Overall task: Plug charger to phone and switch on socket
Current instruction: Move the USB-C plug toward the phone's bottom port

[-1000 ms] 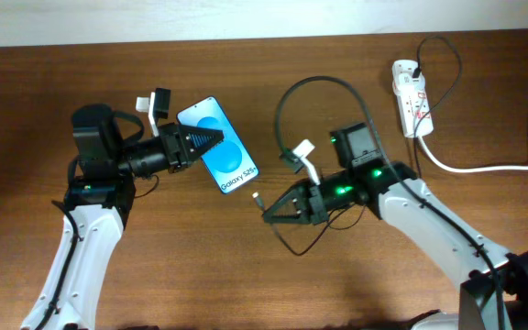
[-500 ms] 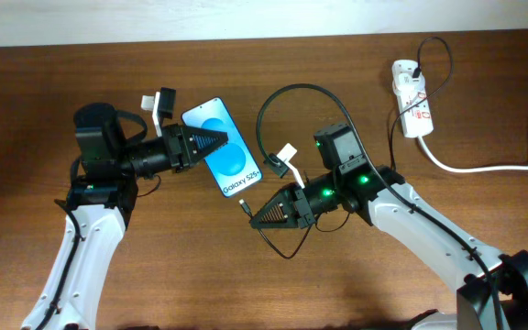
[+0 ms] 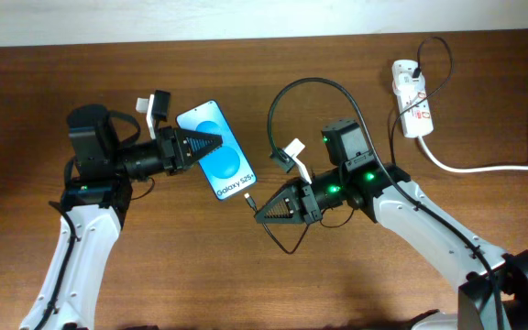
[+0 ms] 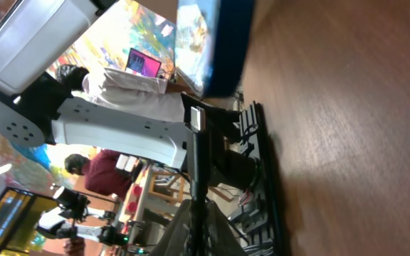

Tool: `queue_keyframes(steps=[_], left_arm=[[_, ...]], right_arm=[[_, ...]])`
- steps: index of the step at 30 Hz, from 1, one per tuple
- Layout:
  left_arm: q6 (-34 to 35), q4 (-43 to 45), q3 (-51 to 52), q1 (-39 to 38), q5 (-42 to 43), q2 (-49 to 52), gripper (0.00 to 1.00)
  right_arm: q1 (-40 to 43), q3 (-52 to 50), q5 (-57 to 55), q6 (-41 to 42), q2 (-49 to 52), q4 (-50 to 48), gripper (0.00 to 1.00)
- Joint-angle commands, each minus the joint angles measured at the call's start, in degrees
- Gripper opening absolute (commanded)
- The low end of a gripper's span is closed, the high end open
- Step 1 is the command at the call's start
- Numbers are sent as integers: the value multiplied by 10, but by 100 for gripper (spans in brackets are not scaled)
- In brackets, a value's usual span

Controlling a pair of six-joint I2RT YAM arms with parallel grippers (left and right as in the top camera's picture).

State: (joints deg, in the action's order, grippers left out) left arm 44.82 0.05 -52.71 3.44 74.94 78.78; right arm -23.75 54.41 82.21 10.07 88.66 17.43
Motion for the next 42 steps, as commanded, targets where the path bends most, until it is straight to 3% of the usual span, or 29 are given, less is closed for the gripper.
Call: queue_keyframes(steps=[1,42], left_arm=[[-9,1,-6,1,3,-1,0],[-9,-12,-6,-1,8,-1,0]], right_arm=[[1,1,12,-25,2,-19,4],[-28,1,-66,55,2,-74,4]])
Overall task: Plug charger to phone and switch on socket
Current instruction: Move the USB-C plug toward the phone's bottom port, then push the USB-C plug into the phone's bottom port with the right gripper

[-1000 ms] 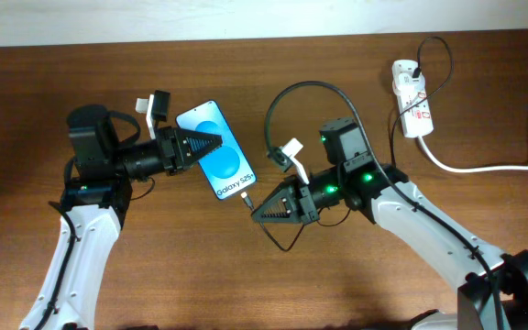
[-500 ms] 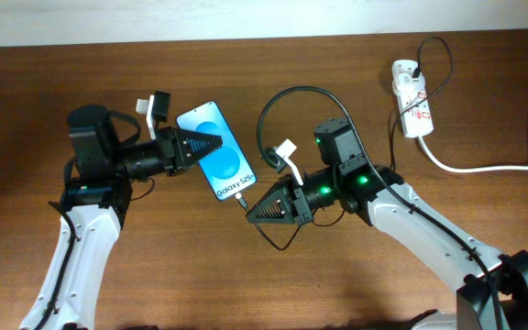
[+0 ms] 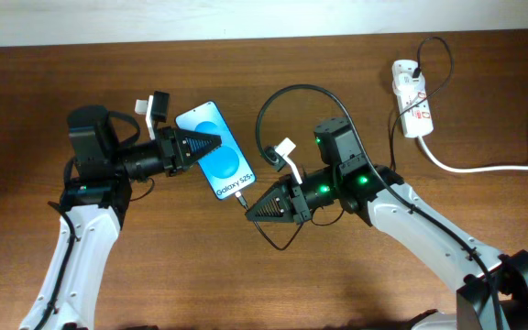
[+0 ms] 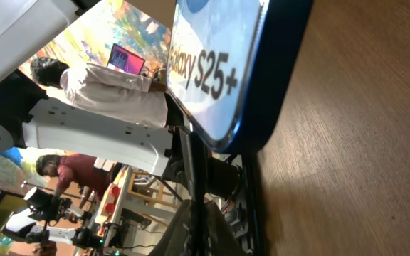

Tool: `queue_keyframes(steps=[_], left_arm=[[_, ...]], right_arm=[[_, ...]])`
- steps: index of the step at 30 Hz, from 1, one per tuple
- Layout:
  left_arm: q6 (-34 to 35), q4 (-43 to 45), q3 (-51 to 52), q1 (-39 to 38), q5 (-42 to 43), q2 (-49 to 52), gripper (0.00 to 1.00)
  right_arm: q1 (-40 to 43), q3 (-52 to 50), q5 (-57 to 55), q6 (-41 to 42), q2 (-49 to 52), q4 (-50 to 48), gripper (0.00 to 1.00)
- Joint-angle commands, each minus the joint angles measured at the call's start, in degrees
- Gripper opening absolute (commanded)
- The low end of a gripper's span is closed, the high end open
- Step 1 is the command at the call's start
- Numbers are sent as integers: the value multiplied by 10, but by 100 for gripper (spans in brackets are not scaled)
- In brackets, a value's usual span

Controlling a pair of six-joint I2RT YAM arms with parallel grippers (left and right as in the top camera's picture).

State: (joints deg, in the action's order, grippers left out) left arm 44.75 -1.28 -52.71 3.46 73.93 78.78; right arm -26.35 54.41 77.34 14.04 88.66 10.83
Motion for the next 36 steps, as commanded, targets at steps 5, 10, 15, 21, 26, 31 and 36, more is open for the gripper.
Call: queue_keyframes(steps=[5,10,15,21,26,31,36], left_arm=[[-9,1,-6,-1,18,-1,0],[-9,1,-6,-1,21,-1,0],[-9,1,-6,-1,24,-1,0],[-9,-1,-6,-1,33,-1,0],[-9,-1,-6,-1,38,-1,0],[-9,-1,-6,-1,50,-1,0],[-12,0,-6,0,58,-1,0]], right_arm=[[-2,1,-13,15,2,-13,4],[-2,1,-13,15,2,-17,4],[-2,1,-13,15,2,-19,4],[-2,1,-13,15,2,-19,4],[-2,1,-13,15,2,-19,4],[-2,1,-14,15,2,-19,4],[-2,1,-13,15,2,-19,4]])
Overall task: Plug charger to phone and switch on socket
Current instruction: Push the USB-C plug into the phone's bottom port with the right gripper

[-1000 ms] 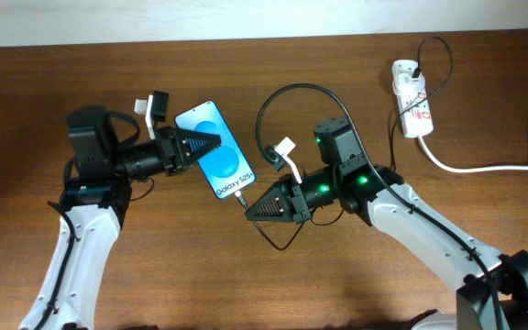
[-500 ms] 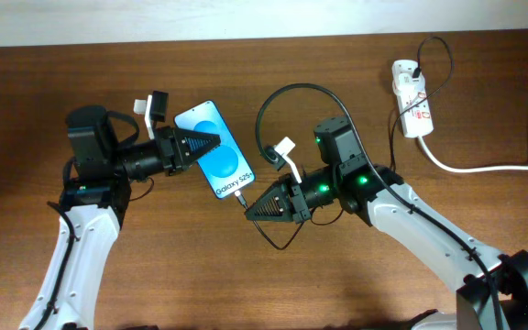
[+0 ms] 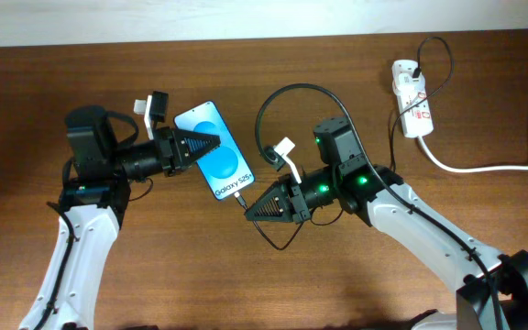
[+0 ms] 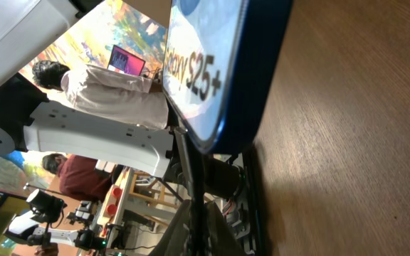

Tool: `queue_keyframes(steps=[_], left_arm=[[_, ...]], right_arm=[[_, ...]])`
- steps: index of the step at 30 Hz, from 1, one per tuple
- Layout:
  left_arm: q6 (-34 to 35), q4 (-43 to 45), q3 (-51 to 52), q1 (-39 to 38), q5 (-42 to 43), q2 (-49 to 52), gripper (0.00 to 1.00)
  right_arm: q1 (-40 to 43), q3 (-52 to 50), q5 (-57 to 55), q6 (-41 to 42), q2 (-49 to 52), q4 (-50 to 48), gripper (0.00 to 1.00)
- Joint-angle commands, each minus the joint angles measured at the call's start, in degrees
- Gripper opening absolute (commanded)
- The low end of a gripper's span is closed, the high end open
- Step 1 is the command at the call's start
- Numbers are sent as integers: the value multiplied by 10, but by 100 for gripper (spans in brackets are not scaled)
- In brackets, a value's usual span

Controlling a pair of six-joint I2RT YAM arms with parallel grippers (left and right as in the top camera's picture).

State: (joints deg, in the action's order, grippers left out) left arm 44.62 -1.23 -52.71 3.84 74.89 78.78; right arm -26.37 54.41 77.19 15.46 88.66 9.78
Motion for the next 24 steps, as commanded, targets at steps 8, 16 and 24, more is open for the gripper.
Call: queue_keyframes(steps=[8,16,24], left_arm=[[-42,-1,-6,-4,29,-1,0],[-42,-15,-6,-4,1,-1,0],[-42,-15,-6,-4,3,-1,0]], right_arm=[[-2,1,-12,1,2,-9,4],[22,1,-14,1,2,-9,4],[28,1,-15,1,2,-32,4]])
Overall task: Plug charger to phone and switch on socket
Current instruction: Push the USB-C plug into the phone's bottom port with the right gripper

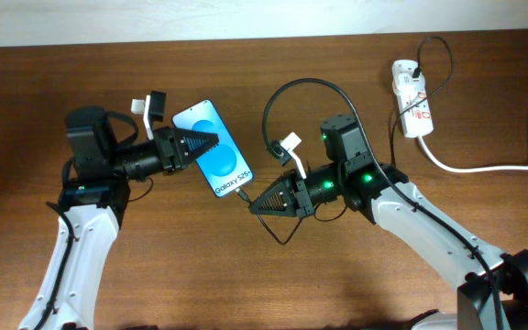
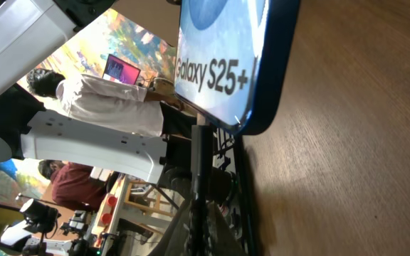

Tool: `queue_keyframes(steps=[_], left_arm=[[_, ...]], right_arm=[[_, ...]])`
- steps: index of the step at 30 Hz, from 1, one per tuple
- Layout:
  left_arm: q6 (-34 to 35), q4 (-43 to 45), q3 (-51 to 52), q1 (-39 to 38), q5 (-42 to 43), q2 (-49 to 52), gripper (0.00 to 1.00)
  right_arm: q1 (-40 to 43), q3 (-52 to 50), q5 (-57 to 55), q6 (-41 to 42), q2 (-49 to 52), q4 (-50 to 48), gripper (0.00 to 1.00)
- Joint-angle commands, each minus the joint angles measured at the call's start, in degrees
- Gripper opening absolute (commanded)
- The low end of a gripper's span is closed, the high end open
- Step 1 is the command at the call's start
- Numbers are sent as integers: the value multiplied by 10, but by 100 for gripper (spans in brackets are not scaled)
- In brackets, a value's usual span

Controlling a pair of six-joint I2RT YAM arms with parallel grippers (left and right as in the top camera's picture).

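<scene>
A blue-edged phone point(image 1: 214, 149) with "Galaxy S25+" on its lit screen is held off the table, my left gripper point(image 1: 202, 145) shut on its left edge. My right gripper point(image 1: 254, 206) is shut on the black charger plug point(image 1: 245, 194), whose tip meets the phone's bottom edge. In the right wrist view the plug point(image 2: 199, 160) rises as a dark bar to the phone point(image 2: 226, 64); whether it is seated cannot be told. The black cable point(image 1: 301, 84) loops back to the white socket strip point(image 1: 412, 110) at the far right.
A white mains lead point(image 1: 484, 168) runs from the socket strip off the right edge. Cable slack point(image 1: 287, 236) hangs under my right wrist. The brown wooden table point(image 1: 246, 284) lies beneath both arms.
My right gripper with the plug has shifted slightly right and the cable loop with it. The phone sits a touch higher and farther in the wrist view. Both grips are unchanged.
At first my right gripper held the plug a short way off the phone's bottom edge, the left holding the phone. Then the plug was up against that edge. It stayed there through small shifts and still meets the edge now.
</scene>
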State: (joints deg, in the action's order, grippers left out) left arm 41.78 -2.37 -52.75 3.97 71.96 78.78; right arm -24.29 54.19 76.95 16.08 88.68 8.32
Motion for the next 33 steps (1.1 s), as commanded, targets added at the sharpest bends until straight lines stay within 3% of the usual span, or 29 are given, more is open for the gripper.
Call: queue_keyframes(steps=[1,10,22,33], left_arm=[[-13,-3,-6,-5,32,-1,0],[-13,-31,-6,-6,33,-1,0],[-85,-33,-6,-5,153,-1,0],[-85,-37,-6,-6,171,-1,0]], right_arm=[[7,3,-17,-5,2,-17,4],[-61,3,-103,44,2,-96,4],[-44,3,-97,43,2,-96,4],[-26,19,-97,44,-3,-99,4]])
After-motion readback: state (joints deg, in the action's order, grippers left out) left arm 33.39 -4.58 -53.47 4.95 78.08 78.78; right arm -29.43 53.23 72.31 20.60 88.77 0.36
